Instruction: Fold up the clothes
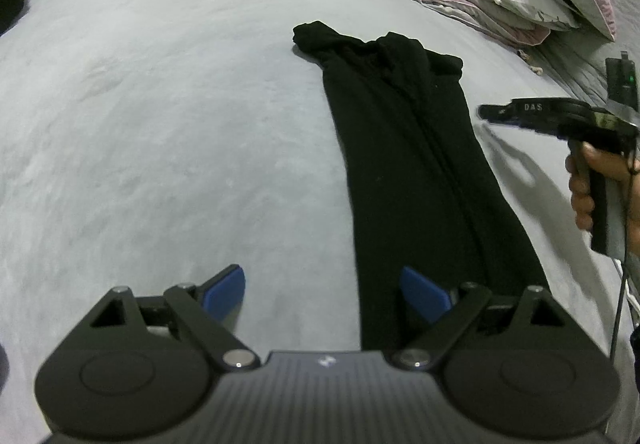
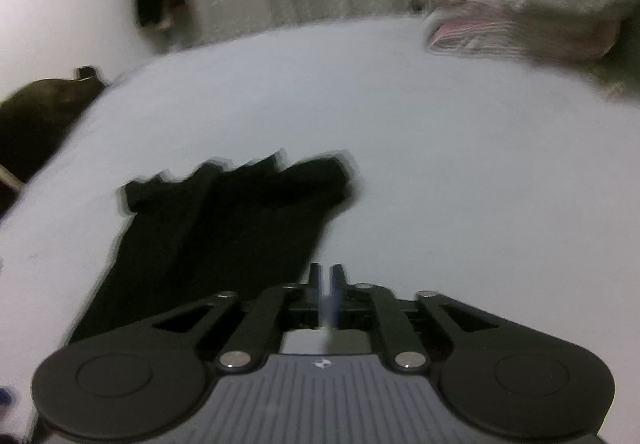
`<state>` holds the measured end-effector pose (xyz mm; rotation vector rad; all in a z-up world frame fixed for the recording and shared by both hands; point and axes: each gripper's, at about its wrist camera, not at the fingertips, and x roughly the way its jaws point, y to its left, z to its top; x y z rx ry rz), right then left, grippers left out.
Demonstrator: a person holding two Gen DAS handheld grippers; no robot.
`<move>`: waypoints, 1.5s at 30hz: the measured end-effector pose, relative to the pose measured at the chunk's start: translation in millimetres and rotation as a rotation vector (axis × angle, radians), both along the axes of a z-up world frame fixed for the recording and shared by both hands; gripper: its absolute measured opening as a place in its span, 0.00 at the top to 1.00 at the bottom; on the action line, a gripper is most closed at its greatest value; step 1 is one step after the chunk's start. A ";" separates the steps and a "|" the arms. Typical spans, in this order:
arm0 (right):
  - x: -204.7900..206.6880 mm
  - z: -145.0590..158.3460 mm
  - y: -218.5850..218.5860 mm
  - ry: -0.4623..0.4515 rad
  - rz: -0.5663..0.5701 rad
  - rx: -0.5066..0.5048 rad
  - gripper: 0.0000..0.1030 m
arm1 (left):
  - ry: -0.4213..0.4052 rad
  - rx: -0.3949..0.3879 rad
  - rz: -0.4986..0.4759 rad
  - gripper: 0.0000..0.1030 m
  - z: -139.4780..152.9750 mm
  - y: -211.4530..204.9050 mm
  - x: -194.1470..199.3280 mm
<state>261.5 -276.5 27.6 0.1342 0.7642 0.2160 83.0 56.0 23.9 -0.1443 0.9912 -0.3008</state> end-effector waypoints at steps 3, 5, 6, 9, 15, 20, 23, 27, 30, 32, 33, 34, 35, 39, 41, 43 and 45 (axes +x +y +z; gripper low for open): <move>-12.5 -1.0 14.0 0.019 0.097 0.046 0.59 | -0.002 -0.001 0.001 0.13 0.3 0.0 0.2; -19.7 -6.7 28.2 0.029 0.148 0.014 0.61 | -0.006 0.007 -0.004 0.13 0.1 -1.3 -0.7; -22.2 -11.6 36.9 0.038 0.172 -0.024 0.77 | -0.009 0.013 -0.007 0.13 0.1 -2.2 -1.4; -26.5 -12.4 50.8 -0.020 0.156 -0.193 0.97 | -0.016 0.024 -0.016 0.13 -0.7 -3.0 -1.7; -23.9 -12.9 33.9 0.004 0.089 -0.162 0.97 | -0.022 0.047 -0.035 0.13 -0.8 -5.8 -3.1; -56.4 -0.8 41.3 -0.056 -0.037 -0.190 0.56 | -0.025 0.048 -0.050 0.13 1.3 -3.5 -7.9; -103.1 14.4 45.5 -0.062 0.018 -0.139 0.56 | -0.035 0.043 -0.061 0.13 4.8 -2.8 -12.6; -165.2 19.9 66.0 -0.031 0.167 -0.116 0.57 | -0.053 0.042 -0.077 0.13 9.8 -4.5 -19.9; -200.9 10.0 88.3 -0.025 0.230 -0.158 0.98 | -0.062 0.057 -0.086 0.13 11.0 -7.2 -27.7; -216.3 0.8 106.2 -0.067 0.215 -0.277 0.99 | -0.063 0.064 -0.092 0.13 11.5 -6.9 -35.7; -223.5 3.1 110.3 -0.105 0.189 -0.290 0.99 | -0.065 0.066 -0.096 0.13 12.1 -6.5 -40.2; -227.5 8.3 109.3 -0.133 0.142 -0.277 0.99 | -0.072 0.065 -0.104 0.13 13.2 -5.1 -45.5; -231.5 13.6 108.3 -0.160 0.096 -0.264 0.98 | -0.078 0.065 -0.113 0.13 14.2 -3.7 -50.9; -266.4 28.8 115.2 -0.142 0.190 -0.173 0.70 | -0.088 0.073 -0.138 0.13 14.8 3.5 -69.3; -289.4 25.0 128.5 -0.112 0.262 -0.171 0.66 | -0.078 0.080 -0.148 0.13 12.7 6.4 -75.4; -310.8 17.7 141.9 -0.095 0.307 -0.216 0.66 | -0.071 0.075 -0.162 0.13 12.1 9.3 -82.6; -329.2 10.0 152.0 -0.077 0.337 -0.241 0.66 | -0.070 0.059 -0.181 0.13 13.7 12.3 -91.8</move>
